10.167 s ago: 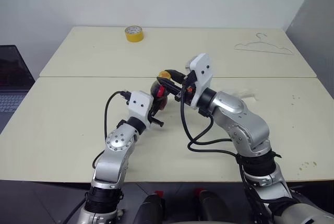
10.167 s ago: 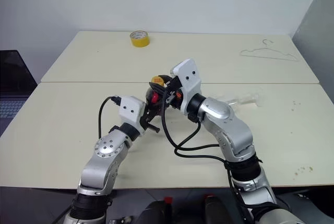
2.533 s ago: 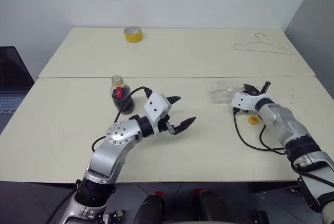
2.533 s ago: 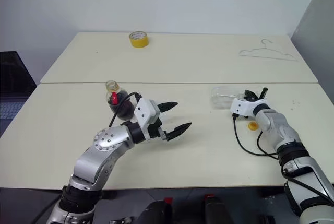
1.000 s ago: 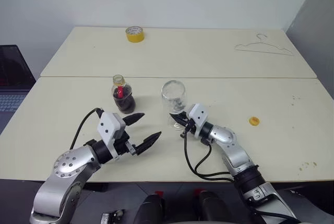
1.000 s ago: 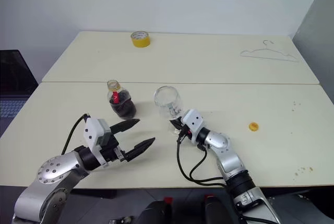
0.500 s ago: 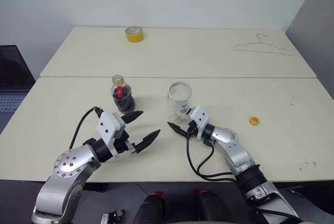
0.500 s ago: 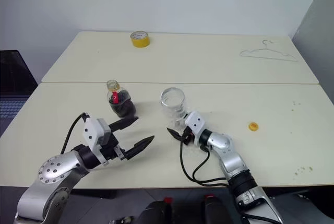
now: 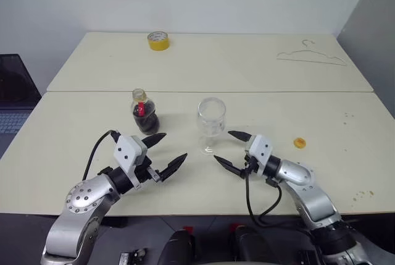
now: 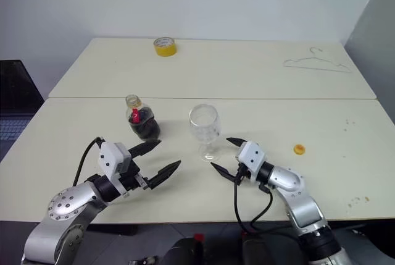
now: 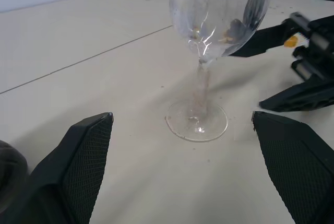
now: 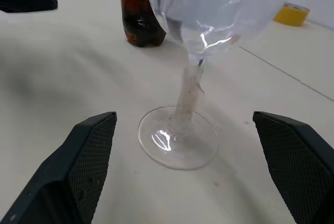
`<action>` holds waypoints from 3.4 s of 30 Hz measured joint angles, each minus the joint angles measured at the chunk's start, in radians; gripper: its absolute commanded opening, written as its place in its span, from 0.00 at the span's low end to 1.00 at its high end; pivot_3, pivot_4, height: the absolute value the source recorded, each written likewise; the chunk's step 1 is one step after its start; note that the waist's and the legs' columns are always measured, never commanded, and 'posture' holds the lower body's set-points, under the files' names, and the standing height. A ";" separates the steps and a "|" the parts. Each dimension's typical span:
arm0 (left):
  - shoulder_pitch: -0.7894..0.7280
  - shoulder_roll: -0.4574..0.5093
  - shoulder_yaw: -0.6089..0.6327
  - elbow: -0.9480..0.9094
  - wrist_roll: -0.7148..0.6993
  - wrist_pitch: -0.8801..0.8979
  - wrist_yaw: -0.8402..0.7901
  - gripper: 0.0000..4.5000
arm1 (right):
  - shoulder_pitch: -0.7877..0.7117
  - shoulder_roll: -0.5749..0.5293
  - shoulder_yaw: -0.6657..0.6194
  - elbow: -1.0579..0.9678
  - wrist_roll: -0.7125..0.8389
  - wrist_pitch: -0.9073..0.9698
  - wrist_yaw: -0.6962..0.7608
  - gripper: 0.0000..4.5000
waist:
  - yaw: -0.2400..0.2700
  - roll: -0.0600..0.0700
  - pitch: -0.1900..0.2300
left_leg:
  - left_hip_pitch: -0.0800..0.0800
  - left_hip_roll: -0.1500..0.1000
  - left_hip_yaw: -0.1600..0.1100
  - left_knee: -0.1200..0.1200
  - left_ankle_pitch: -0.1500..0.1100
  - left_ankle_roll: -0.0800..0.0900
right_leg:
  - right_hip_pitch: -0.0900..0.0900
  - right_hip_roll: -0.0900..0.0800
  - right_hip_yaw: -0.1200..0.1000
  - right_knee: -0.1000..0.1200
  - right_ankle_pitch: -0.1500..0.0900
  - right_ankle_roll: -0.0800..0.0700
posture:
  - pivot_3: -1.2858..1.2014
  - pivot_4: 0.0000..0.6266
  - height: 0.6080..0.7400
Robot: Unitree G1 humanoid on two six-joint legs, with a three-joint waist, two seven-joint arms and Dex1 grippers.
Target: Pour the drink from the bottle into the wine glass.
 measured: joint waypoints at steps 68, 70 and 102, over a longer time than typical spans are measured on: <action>-0.411 -0.119 0.022 0.523 0.239 -0.048 0.271 0.14 | -0.229 -0.322 -0.250 -0.550 0.645 0.653 -0.102 1.00 | 0.006 -0.001 0.000 | -0.002 -0.001 -0.002 0.001 0.000 0.000 | 0.001 -0.001 -0.003 -0.001 0.000 0.000 | 0.52 0.24 1.00; -0.418 -0.128 0.020 0.507 0.239 -0.036 0.272 0.14 | -0.229 -0.322 -0.250 -0.550 0.646 0.653 -0.106 1.00 | 0.006 -0.002 0.000 | -0.002 -0.001 -0.002 0.001 0.000 0.000 | 0.001 -0.001 -0.003 -0.001 0.000 0.000 | 0.52 0.24 1.00; -0.734 0.032 -0.223 0.732 0.572 -0.675 0.149 0.14 | -0.272 -0.274 -0.229 -0.561 0.701 0.733 -0.298 1.00 | 0.004 -0.003 0.001 | -0.004 -0.001 -0.002 0.001 0.000 0.000 | -0.002 -0.001 -0.002 -0.001 0.000 0.000 | 0.52 0.24 1.00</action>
